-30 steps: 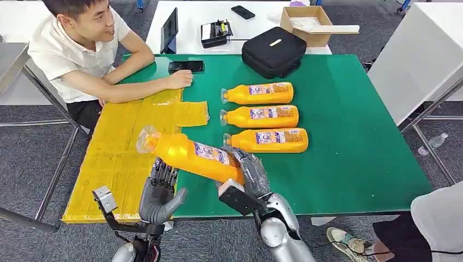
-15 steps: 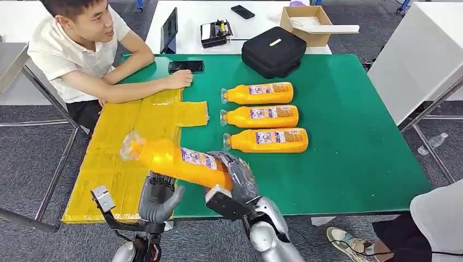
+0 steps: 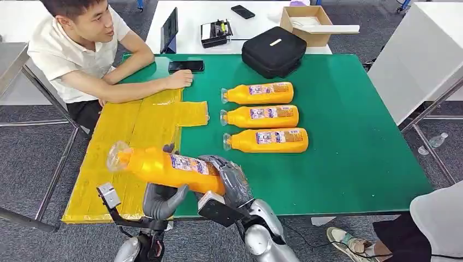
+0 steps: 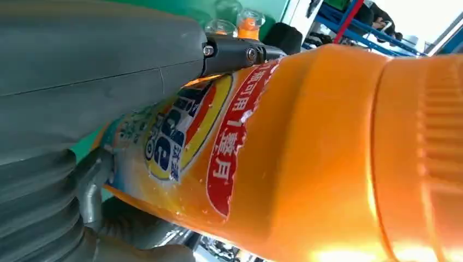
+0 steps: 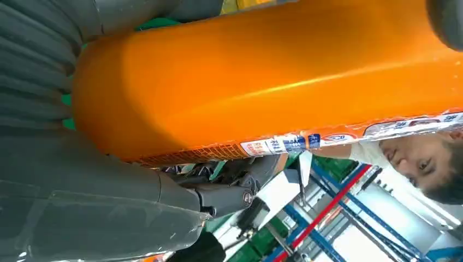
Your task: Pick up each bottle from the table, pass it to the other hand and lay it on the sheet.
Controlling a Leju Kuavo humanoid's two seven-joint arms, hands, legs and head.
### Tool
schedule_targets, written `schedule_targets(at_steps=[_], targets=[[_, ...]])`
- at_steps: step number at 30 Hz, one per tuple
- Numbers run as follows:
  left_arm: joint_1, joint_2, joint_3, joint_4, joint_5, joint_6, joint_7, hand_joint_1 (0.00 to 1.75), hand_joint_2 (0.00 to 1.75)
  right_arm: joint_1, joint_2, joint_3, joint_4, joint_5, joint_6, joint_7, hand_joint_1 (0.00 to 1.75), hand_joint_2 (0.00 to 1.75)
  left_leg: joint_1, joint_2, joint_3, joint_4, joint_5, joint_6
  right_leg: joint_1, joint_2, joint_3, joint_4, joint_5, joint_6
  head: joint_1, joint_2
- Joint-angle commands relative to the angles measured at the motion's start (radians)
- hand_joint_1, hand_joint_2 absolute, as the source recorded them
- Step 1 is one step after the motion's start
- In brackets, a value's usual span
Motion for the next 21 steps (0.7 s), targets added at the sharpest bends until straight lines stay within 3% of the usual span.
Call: schedule_targets(at_steps=[1,2,3,4,18,19,20,21], targets=[[-0.054,-0.036,-0.004,0.047,0.034,-0.026,-0.004,0.03,1.75,-0.034,-0.006,0.015,0.117,-0.057,0.029,-0.029,1.75,1.75,0.001,0.002,0.006,0.0,-0.002,0.0,0.002,0.0,0.006,-0.002,-0.001,-0.006,0.0,0.0],[-0.054,-0.035,-0.007,0.038,0.036,-0.024,-0.005,1.1,1.75,-0.033,-0.005,0.012,0.128,-0.064,0.033,-0.03,1.75,1.75,0.001,0.001,0.002,0.0,0.0,0.0,0.001,-0.001,0.002,-0.001,0.0,-0.003,0.0,0.0],[-0.054,-0.035,-0.009,0.035,0.042,-0.03,-0.005,1.66,1.75,-0.034,-0.006,0.014,0.135,-0.062,0.033,-0.03,1.75,1.75,0.001,0.001,0.004,0.0,-0.001,0.0,0.002,-0.001,0.005,-0.001,-0.001,-0.005,0.0,0.0],[-0.057,-0.033,-0.011,0.038,0.065,-0.05,0.001,1.75,1.75,-0.037,-0.004,0.015,0.149,-0.068,0.038,-0.032,1.75,1.75,0.0,0.0,0.002,0.0,0.0,0.0,0.001,-0.001,0.002,-0.001,-0.001,-0.002,0.0,0.0],[-0.101,-0.029,-0.009,0.101,0.043,-0.025,-0.019,1.75,1.75,-0.069,0.002,0.008,0.18,-0.089,0.042,-0.038,1.75,1.75,0.0,0.0,0.001,0.0,0.0,0.0,0.001,-0.001,0.002,-0.001,0.0,-0.002,0.0,0.0],[-0.097,-0.026,-0.014,0.089,0.013,-0.008,-0.03,1.75,1.75,-0.063,0.001,0.006,0.168,-0.09,0.041,-0.037,1.4,1.75,0.001,0.0,0.002,0.0,0.0,0.0,0.001,-0.002,0.003,-0.001,-0.001,-0.003,0.0,0.0],[-0.093,-0.027,-0.018,0.083,-0.011,0.012,-0.03,1.75,1.75,-0.059,0.002,0.003,0.161,-0.079,0.026,-0.024,0.65,1.75,0.0,0.0,0.001,0.0,0.0,0.0,0.001,-0.001,0.002,-0.001,0.0,-0.002,0.0,0.0],[-0.093,-0.027,-0.018,0.083,-0.011,0.012,-0.03,1.75,1.75,-0.059,0.002,0.003,0.161,-0.079,0.026,-0.024,0.0,1.75,0.001,0.001,0.003,0.0,-0.001,0.0,0.001,-0.001,0.004,-0.001,-0.001,-0.004,0.0,0.0]])
